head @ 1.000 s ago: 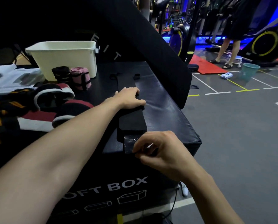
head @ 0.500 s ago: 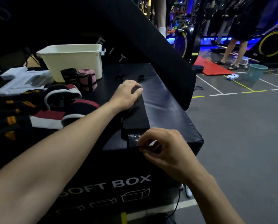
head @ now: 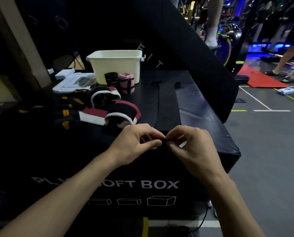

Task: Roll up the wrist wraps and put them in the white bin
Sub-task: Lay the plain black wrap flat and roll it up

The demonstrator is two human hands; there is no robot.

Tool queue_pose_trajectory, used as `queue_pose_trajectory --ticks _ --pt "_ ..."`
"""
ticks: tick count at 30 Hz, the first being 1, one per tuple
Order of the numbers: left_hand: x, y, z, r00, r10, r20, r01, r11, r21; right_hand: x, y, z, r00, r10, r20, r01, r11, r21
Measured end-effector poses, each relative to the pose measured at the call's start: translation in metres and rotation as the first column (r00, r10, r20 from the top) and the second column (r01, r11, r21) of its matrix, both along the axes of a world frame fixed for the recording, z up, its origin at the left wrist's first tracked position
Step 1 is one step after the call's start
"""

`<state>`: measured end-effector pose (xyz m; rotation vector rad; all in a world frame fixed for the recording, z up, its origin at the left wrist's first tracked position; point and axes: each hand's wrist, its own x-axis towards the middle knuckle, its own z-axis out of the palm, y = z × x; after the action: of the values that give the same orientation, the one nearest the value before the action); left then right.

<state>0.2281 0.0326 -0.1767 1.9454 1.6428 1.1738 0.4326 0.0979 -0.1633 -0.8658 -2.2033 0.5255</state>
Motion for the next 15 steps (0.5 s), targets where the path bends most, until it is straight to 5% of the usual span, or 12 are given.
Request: queue_pose_trajectory --ticks 15 --pt "0.022 -0.008 -0.013 0.989 0.145 -0.019 -0.140 0.976 0.166 0.017 -0.007 -0.007 0.995 -0.091 -0.043 0.080 0.973 -0.215"
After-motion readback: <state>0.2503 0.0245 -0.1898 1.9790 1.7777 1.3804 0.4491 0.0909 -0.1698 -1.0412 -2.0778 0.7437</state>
